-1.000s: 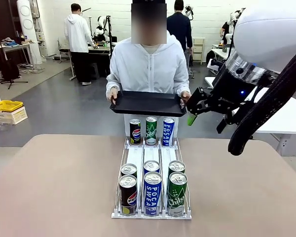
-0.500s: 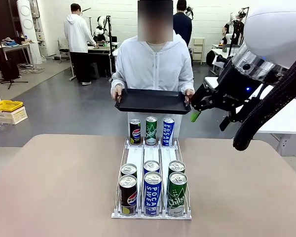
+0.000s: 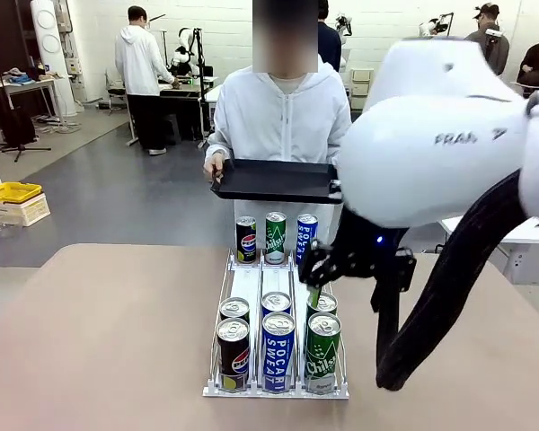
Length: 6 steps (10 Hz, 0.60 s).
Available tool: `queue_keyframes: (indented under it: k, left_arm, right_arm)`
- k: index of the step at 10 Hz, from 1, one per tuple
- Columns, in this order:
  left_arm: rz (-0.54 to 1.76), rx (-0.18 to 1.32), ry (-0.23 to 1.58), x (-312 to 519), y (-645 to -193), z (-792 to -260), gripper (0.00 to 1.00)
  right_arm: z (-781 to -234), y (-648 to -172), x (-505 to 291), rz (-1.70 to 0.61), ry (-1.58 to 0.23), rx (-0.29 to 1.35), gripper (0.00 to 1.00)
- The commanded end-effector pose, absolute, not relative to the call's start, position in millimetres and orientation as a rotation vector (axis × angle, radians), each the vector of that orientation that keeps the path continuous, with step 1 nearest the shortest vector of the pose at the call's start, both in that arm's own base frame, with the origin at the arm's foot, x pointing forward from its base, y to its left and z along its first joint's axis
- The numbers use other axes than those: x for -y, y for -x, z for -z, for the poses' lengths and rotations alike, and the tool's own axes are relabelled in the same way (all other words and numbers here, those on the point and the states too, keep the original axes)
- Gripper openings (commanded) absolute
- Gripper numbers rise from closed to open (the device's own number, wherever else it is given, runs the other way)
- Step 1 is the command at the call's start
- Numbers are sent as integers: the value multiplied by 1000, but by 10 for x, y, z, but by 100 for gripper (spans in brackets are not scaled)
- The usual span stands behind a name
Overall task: Retrieve and hand over the desired beverage to the person.
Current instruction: Pick up a can of the same type that the person held from the Automatic Can Dispenser.
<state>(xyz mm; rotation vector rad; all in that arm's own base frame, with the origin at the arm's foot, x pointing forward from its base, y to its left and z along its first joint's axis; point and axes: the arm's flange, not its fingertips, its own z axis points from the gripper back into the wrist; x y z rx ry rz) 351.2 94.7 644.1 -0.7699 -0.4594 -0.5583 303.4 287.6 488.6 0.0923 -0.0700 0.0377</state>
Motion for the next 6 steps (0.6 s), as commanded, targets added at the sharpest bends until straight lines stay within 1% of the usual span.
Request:
queue_keyframes:
  k: [1, 4, 6]
  left_arm:
    - [580, 473, 787, -967, -3520, -6461, 100]
    - [580, 473, 787, -967, -3520, -6461, 100]
    - [580, 473, 787, -967, -3520, -6461, 100]
  right_arm:
    - [-4826, -3142, -2952, -18, -66, 26, 100]
    - [-4593, -3235, -3027, -17, -49, -19, 100]
    - [-4498, -3288, -3062, 7, -45, -19, 100]
